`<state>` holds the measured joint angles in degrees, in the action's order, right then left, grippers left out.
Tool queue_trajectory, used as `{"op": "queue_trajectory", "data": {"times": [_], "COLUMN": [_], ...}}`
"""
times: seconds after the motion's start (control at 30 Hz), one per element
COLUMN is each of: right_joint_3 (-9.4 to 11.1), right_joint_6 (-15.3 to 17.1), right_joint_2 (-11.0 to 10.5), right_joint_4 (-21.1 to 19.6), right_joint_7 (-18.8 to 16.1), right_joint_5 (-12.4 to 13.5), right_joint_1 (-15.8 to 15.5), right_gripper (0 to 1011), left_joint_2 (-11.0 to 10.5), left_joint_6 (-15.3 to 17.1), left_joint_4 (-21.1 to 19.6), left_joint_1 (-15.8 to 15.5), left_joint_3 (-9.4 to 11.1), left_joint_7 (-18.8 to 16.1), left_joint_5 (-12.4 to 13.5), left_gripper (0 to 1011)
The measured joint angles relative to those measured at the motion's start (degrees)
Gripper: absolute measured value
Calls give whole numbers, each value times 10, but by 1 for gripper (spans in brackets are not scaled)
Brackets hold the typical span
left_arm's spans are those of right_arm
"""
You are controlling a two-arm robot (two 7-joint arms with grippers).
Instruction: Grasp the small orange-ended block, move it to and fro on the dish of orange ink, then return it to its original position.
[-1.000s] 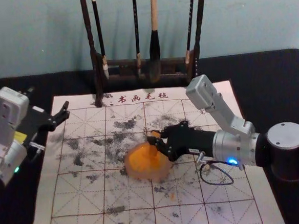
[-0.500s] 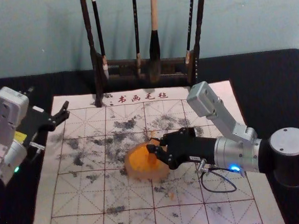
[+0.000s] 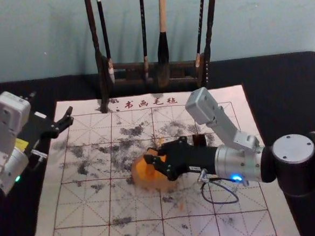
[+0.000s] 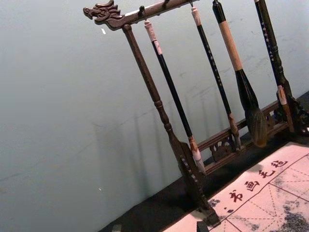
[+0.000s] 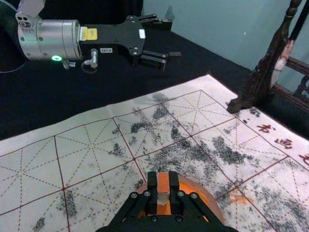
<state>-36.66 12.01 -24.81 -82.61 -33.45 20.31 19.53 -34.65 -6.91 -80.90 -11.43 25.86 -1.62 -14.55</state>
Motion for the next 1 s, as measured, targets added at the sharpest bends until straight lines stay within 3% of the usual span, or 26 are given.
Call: {"op": "queue_trajectory", "data": {"times": [0.4, 1.0], "right_joint_3": [-7, 12], "right_joint_6": [-2, -5], "right_joint_2": [19, 22], "right_joint_4": [27, 38], "right_joint_7": [3, 22], "right_joint_5": [-7, -10], "right_joint_1": [18, 19], "right_gripper": [129, 129], "left_joint_2": [0, 0], "left_joint_6": [0, 0], "left_joint_4": [0, 0], "left_joint_1": [0, 0], "left_joint_3": [0, 0], "left_joint_7": [0, 0], "left_joint_5": [0, 0], "left_gripper": [1001, 1001]}}
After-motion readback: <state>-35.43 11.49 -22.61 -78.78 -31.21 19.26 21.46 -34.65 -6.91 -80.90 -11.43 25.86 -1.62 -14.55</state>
